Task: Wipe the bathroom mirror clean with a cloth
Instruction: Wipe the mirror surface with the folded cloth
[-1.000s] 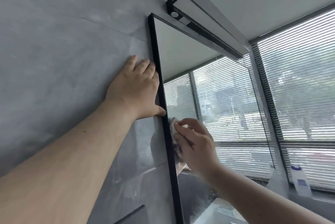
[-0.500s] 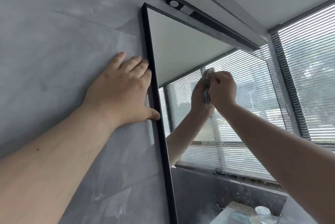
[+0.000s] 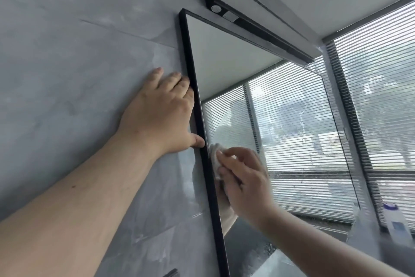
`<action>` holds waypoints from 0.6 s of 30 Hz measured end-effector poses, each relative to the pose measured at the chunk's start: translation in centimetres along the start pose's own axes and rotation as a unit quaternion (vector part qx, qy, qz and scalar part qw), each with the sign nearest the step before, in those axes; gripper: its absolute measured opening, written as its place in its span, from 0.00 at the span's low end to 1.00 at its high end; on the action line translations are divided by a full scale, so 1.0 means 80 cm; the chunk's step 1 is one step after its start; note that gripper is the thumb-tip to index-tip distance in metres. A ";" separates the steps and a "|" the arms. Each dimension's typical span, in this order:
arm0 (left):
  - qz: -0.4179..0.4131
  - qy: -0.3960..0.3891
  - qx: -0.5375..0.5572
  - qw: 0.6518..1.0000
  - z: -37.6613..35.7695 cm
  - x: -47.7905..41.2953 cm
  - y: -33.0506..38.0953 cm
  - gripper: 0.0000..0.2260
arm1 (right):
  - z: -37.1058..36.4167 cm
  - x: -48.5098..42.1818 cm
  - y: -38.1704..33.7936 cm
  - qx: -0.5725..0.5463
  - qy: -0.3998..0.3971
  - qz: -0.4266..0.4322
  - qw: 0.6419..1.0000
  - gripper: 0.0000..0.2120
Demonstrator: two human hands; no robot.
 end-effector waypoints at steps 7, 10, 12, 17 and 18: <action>0.000 0.014 -0.006 1.000 0.000 0.003 0.000 0.53 | 0.015 0.081 -0.020 0.002 -0.029 0.016 0.999 0.10; -0.003 0.019 0.000 1.000 0.000 0.002 0.000 0.53 | 0.014 0.072 -0.021 -0.012 -0.038 0.008 0.999 0.08; -0.002 0.025 0.002 1.000 0.000 0.002 -0.001 0.53 | 0.011 0.046 -0.018 -0.027 -0.023 -0.026 0.999 0.10; -0.002 0.026 0.007 1.000 0.002 0.003 -0.001 0.52 | -0.005 -0.045 -0.004 -0.015 0.034 -0.130 0.991 0.09; -0.002 0.026 0.009 1.000 0.002 0.004 0.000 0.52 | -0.008 -0.057 -0.003 -0.019 0.040 -0.138 0.989 0.08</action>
Point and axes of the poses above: each hand's wrist, its own x-axis away from the middle knuckle, its own z-axis out of the back of the hand, y = z × x, the point moved 2 cm from there along -x, towards the middle knuckle, and after that the axes turned 11 degrees about -x, right-handed, at the moved point
